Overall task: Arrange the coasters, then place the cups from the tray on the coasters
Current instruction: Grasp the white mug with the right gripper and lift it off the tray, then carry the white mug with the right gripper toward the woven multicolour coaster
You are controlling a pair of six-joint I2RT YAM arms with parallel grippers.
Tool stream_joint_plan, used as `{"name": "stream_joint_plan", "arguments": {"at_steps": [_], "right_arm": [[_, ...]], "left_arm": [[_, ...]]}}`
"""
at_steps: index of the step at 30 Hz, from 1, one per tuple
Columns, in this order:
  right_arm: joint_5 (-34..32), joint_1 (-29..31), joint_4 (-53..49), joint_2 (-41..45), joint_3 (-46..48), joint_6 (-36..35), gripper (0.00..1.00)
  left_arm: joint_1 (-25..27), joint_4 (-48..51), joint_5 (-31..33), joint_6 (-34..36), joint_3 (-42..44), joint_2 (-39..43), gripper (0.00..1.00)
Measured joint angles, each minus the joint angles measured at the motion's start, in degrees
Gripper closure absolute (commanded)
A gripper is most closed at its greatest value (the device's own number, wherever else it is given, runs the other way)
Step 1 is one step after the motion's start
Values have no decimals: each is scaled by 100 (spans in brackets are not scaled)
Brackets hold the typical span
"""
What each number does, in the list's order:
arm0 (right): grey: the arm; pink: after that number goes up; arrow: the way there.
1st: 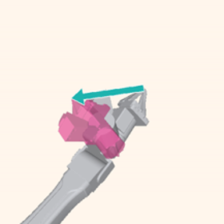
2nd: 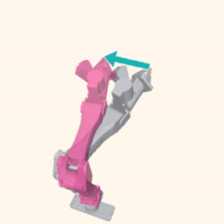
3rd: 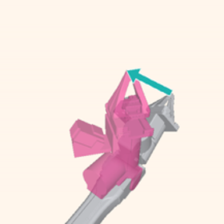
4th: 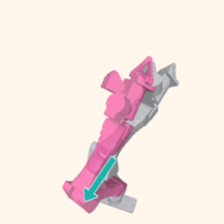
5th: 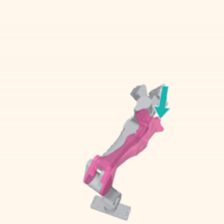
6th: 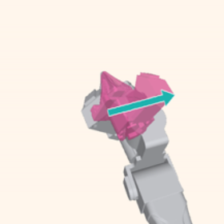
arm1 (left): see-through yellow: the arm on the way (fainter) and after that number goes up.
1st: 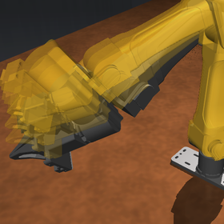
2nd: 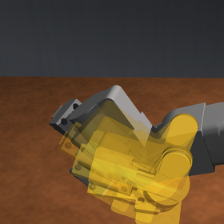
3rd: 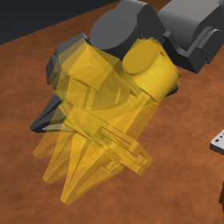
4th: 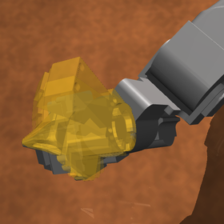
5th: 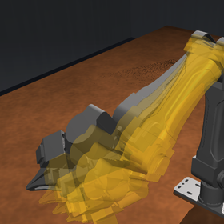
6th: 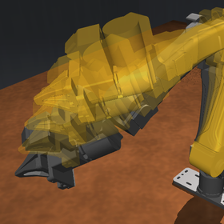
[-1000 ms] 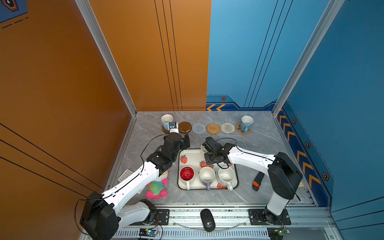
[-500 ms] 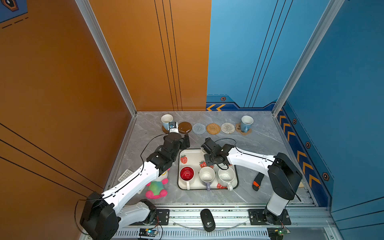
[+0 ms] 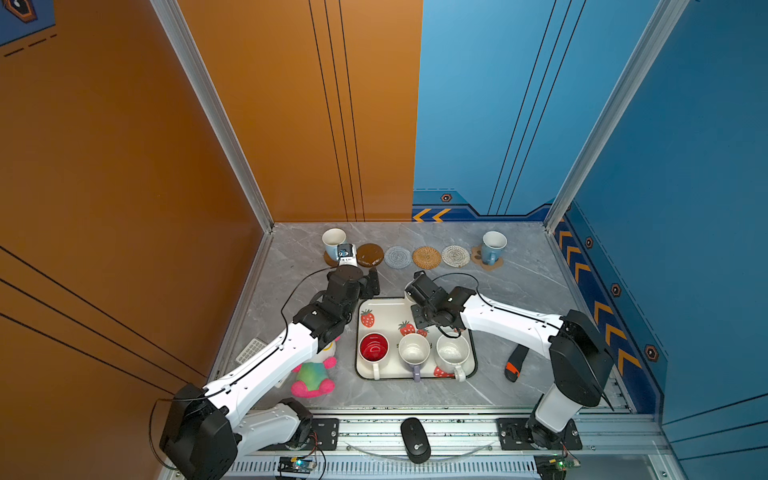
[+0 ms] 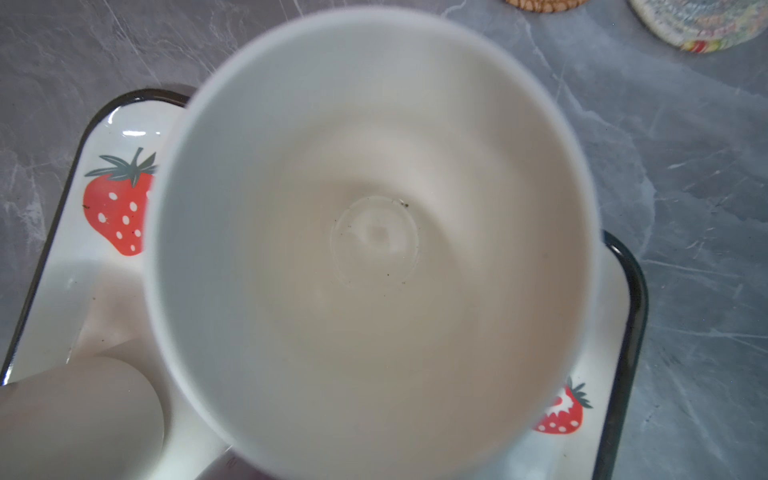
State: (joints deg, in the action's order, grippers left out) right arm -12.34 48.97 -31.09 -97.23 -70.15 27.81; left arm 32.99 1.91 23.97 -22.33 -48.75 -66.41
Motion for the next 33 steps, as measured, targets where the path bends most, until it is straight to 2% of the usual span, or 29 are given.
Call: {"name": "stream_joint_plan", "arguments": {"at_steps": [14, 25, 26, 33], "right_arm": [[-133, -378, -76, 435, -7, -219, 100], [-232, -798, -293, 466, -260, -531, 100], [-232, -866, -295, 466, -293, -566, 100], [-236, -1305, -332, 466, -651, -798, 100]], "left_arm": [[0, 2, 0, -2, 2, 52, 15], [0, 2, 0, -2, 11, 52, 15], [0, 0, 0, -2, 15, 52, 11], [0, 0, 0, -17, 24, 52, 10]]}}
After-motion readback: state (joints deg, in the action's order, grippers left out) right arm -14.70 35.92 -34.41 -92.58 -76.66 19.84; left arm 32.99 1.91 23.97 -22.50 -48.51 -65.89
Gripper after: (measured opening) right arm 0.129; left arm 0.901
